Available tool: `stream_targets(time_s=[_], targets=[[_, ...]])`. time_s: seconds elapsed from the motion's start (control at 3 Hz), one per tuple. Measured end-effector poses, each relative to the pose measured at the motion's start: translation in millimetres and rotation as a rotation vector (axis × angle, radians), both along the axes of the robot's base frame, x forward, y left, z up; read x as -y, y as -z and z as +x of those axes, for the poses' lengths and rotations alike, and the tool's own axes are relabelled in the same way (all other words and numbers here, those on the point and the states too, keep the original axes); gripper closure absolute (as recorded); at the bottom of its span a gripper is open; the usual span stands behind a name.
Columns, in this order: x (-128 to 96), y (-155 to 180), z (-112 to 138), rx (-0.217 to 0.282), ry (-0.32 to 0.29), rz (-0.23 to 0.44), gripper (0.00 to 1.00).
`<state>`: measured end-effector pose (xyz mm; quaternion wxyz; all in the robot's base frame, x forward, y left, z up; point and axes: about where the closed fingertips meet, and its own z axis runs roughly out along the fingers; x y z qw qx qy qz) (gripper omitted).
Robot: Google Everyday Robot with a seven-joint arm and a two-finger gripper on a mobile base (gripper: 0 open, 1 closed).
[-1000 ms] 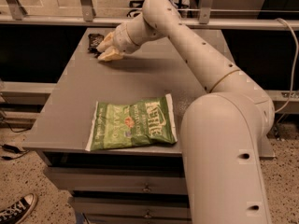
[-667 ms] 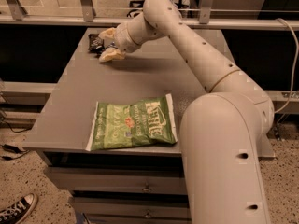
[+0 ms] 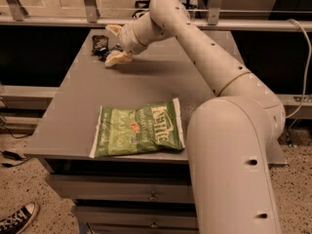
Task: Move rxbar blueberry near rxbar chocolate
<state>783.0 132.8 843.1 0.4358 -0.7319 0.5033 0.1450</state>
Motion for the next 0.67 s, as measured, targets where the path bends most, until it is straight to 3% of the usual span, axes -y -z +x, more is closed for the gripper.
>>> stream_targets(time_s=[0.33,0.67], targets=[[0.0,-1.5,0.0,0.0,0.0,0.0,0.0],[0.1,-2.9,0.0,0.0,0.0,0.0,0.18]])
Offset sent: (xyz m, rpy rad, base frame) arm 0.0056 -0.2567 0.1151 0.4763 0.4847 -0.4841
